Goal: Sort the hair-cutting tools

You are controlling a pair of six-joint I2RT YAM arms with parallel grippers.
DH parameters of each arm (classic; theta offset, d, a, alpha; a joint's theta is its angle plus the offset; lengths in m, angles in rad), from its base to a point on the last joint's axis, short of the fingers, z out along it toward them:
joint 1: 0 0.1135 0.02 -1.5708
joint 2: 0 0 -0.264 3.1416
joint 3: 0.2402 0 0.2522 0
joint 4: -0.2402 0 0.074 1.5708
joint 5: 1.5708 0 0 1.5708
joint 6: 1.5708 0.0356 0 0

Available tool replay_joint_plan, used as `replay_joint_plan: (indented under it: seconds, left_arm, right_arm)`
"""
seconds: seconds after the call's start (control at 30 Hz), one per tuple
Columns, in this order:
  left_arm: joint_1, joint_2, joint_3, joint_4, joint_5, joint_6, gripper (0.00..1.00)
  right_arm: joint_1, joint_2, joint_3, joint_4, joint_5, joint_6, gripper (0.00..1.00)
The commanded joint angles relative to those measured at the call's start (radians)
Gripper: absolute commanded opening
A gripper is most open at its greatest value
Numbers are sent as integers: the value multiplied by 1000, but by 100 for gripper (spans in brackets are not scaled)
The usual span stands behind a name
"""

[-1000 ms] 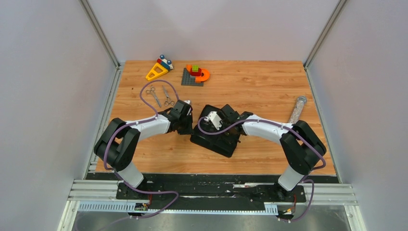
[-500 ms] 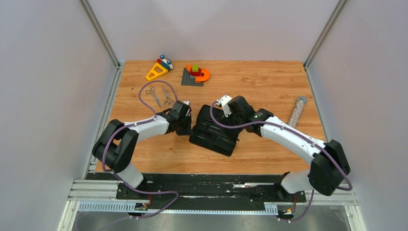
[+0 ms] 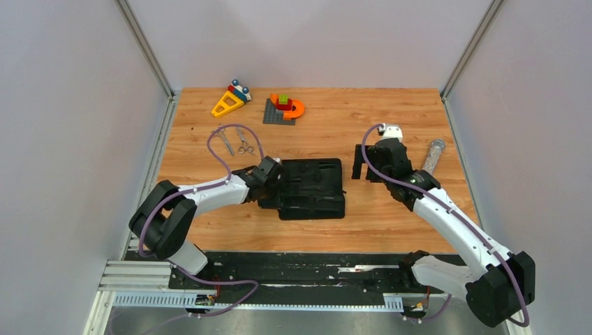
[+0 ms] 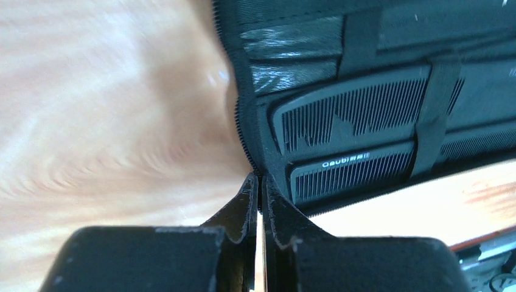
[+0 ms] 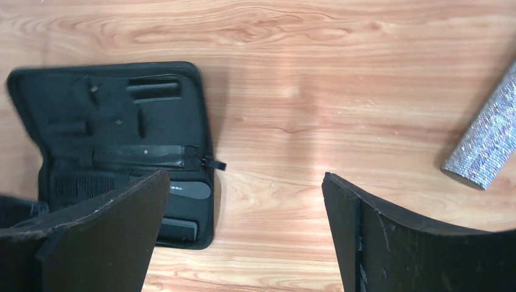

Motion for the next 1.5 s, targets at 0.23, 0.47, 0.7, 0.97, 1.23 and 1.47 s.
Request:
replay_joint_plan:
  seconds: [0.23,0.47,0.7,0.97,1.23,1.47]
  left_arm:
    - [-182,-46,95,-292,-103,-258,27]
    - [-170,-158,110,-302,-226,-325,54]
    - [-48,-133,119,-188,-114,-264,59]
    - [4,-5,163,-170,6,-159,58]
    - [30,74,177,-175,82,-92,54]
    - [32,91,172,-165,120,-71,52]
  right_arm:
    - [-69,-34,-75,26,-233,106,100]
    - [-67,46,-58,9,-341,116,92]
    - [-67,161,-40,32,-382,108,80]
    - [-47,347,20,52,-347,121,78]
    - [2,483,86,65,-315,116,75]
    - [17,560,123,83,-339,105,70]
